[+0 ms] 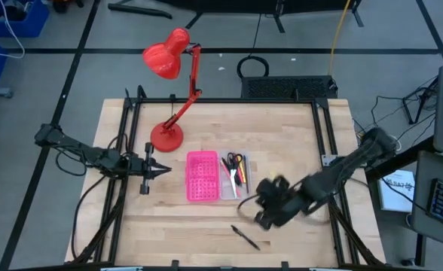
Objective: Pick & place school supplies into a supply box
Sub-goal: Put the black pen into the pink supply box
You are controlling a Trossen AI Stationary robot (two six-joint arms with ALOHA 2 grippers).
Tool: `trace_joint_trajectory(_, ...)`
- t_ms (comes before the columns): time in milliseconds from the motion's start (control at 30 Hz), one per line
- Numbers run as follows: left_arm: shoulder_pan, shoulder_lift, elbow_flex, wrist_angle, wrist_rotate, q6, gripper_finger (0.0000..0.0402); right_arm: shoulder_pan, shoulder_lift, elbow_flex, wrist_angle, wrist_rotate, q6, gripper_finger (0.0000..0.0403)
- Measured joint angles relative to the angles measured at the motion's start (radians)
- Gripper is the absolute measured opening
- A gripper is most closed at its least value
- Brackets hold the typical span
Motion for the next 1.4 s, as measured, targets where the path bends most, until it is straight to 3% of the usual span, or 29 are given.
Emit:
trace_joint_trajectory(133,0.0,0.005,0.0,-0.002,0.007,0.001,0.0026,0.036,0.217,0.205,-0.196,-0.126,0.176,0.0)
trace_joint_trajectory(267,0.0,0.005,0.0,-0.001,0.007,-0.012,0.0026,0.063,0.37,0.336,-0.187,-0.199,0.237,0.0)
trace_joint_trajectory(400,0.0,0.005,0.0,0.0,0.007,-0.012,0.0026,0.086,0.467,0.379,-0.161,-0.215,0.274,0.002)
trace_joint_trajectory(600,0.0,0.005,0.0,0.001,0.007,0.029,0.0026,0.105,0.53,0.383,-0.079,-0.296,0.289,0.0117)
trace_joint_trajectory(767,0.0,0.005,0.0,0.001,0.007,0.056,0.0026,0.109,0.572,0.383,-0.015,-0.294,0.252,0.0218)
trace_joint_trajectory(867,0.0,0.005,0.0,0.001,0.007,0.058,0.0026,0.109,0.607,0.383,-0.022,-0.294,0.245,0.0242)
trace_joint_trajectory(1033,0.0,0.005,0.0,0.001,0.007,0.054,0.0026,0.109,0.66,0.382,-0.051,-0.295,0.226,0.0229)
trace_joint_trajectory(1400,0.0,0.005,0.0,0.001,0.007,0.023,0.0026,0.092,0.751,0.372,-0.158,-0.296,0.225,0.0151)
